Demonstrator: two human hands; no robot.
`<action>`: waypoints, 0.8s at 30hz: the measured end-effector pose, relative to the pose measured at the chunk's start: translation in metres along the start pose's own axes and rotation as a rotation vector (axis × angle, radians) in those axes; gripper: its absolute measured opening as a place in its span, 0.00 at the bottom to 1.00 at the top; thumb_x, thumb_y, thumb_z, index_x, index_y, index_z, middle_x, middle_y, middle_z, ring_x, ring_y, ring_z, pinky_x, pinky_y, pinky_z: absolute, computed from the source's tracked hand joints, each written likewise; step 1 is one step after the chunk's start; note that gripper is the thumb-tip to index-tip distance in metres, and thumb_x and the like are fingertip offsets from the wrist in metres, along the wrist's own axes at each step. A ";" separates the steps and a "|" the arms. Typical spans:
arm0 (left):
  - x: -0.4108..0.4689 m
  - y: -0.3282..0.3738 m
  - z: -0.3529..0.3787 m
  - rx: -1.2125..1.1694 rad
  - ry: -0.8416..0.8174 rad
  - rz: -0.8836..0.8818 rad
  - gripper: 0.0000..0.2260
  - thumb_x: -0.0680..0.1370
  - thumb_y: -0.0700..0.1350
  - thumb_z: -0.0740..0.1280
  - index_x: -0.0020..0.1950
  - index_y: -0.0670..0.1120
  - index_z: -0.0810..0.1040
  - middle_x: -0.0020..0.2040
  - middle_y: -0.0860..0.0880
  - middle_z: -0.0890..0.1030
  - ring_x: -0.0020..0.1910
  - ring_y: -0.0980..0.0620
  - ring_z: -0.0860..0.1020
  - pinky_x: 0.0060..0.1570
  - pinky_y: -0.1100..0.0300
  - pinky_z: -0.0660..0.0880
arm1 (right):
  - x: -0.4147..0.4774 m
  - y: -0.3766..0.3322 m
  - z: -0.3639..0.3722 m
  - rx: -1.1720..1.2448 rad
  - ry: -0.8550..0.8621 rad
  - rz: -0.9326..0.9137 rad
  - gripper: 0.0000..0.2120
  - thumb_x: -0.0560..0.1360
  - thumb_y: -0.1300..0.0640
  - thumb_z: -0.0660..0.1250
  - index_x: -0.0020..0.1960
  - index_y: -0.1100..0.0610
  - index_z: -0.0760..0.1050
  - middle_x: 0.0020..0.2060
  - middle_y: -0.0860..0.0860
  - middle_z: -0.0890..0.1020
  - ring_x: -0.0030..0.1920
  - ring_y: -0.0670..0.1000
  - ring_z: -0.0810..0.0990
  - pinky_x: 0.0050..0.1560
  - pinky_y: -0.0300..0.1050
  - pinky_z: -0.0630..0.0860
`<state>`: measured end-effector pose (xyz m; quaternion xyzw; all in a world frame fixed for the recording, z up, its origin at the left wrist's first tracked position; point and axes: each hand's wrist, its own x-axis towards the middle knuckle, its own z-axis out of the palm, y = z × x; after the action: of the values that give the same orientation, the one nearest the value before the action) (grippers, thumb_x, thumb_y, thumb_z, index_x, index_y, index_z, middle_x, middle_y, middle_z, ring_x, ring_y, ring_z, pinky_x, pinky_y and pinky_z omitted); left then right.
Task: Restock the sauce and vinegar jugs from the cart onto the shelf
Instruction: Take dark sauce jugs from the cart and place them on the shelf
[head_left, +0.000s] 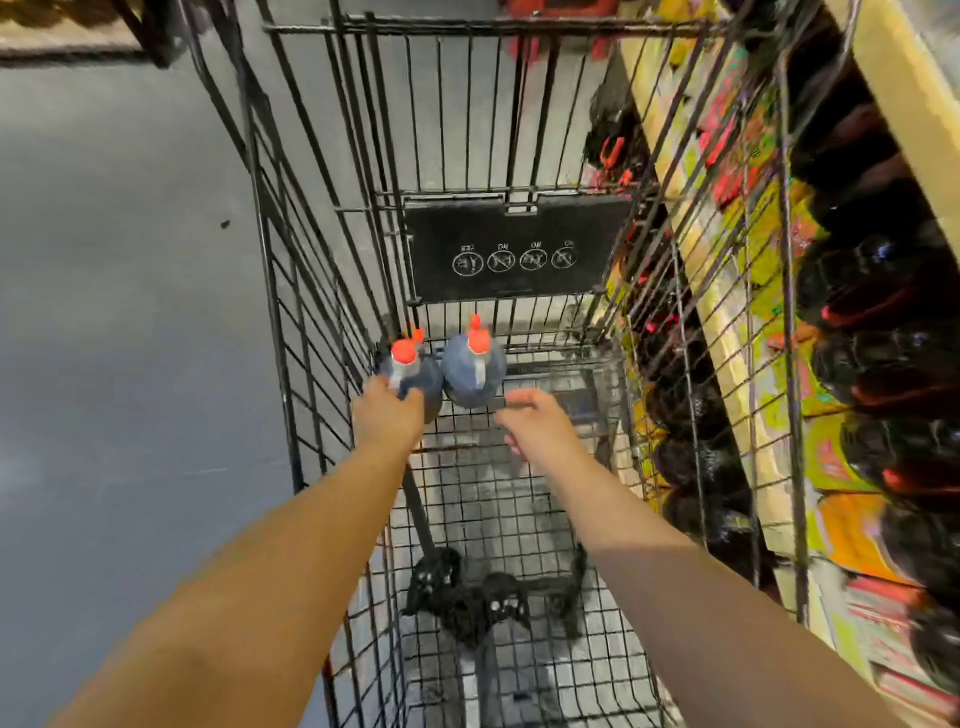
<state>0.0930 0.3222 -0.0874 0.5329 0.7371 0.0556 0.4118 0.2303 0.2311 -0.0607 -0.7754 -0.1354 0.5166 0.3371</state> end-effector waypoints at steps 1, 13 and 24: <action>0.003 -0.002 0.003 0.006 -0.011 -0.024 0.16 0.75 0.48 0.62 0.60 0.40 0.72 0.59 0.35 0.74 0.57 0.37 0.73 0.56 0.49 0.73 | 0.005 -0.002 0.004 -0.011 0.000 -0.011 0.12 0.74 0.62 0.66 0.55 0.54 0.70 0.36 0.49 0.75 0.31 0.47 0.73 0.32 0.38 0.69; -0.005 0.010 0.003 -0.215 -0.370 -0.252 0.17 0.78 0.41 0.61 0.66 0.37 0.70 0.64 0.37 0.73 0.64 0.39 0.72 0.58 0.51 0.71 | 0.024 0.013 0.034 -0.182 0.048 0.026 0.14 0.71 0.59 0.69 0.55 0.60 0.74 0.56 0.62 0.74 0.51 0.57 0.76 0.45 0.44 0.70; -0.127 0.033 -0.055 0.109 -0.646 0.124 0.13 0.76 0.50 0.65 0.55 0.43 0.74 0.52 0.43 0.72 0.47 0.46 0.73 0.44 0.56 0.69 | -0.149 0.052 -0.048 0.068 0.298 -0.022 0.13 0.72 0.66 0.65 0.30 0.60 0.68 0.28 0.56 0.67 0.32 0.52 0.66 0.36 0.45 0.60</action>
<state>0.0925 0.2505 0.0356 0.5881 0.5363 -0.1306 0.5911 0.2017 0.0915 0.0215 -0.8300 -0.0746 0.3965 0.3852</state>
